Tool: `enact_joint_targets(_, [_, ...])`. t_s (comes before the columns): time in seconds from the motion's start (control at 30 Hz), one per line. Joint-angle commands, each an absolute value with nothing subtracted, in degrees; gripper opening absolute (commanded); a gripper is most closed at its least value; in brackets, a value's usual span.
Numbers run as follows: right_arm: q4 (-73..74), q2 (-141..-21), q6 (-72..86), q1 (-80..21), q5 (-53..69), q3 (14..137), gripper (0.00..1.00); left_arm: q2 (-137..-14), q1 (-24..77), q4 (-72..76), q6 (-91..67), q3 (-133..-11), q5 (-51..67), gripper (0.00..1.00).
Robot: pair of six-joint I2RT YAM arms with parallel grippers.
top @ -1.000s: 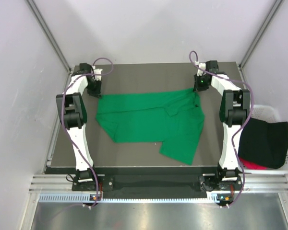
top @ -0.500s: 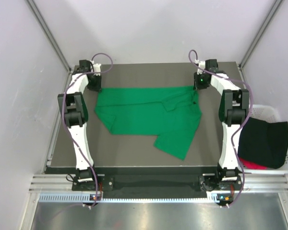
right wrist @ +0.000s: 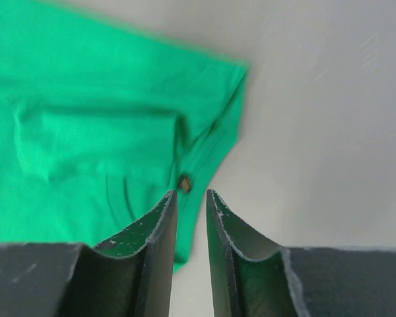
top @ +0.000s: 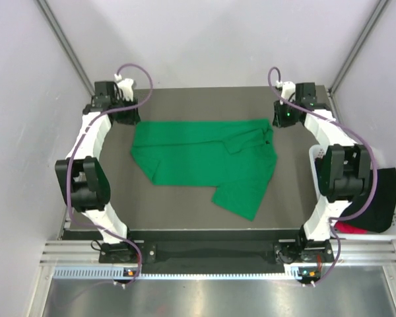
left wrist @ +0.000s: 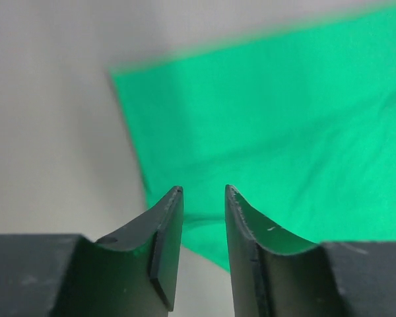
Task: Fold and stack the t-shirts
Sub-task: Fold the tshirt
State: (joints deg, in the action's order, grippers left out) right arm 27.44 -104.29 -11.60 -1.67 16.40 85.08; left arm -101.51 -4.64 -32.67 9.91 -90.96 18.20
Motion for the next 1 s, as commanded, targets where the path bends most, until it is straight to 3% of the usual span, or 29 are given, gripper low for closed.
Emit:
enact_joint_targets(0.0, [31.6,-107.0,-13.4,-2.1,20.3,82.5,0.24,-102.5,-4.3,-33.8,11.6,-82.3,20.7,0.36])
enact_joint_targets(0.23, [30.6,-112.6,-13.3,-2.5,20.7,83.2,0.24,-101.4,-4.2,-31.6,13.5,-73.3,18.8,0.31])
enact_joint_targets(0.97, [31.9,-120.2,-12.1,-4.7,22.0,90.5,0.26,-106.1,-4.2,-30.1,13.4,-71.1,18.3,0.27])
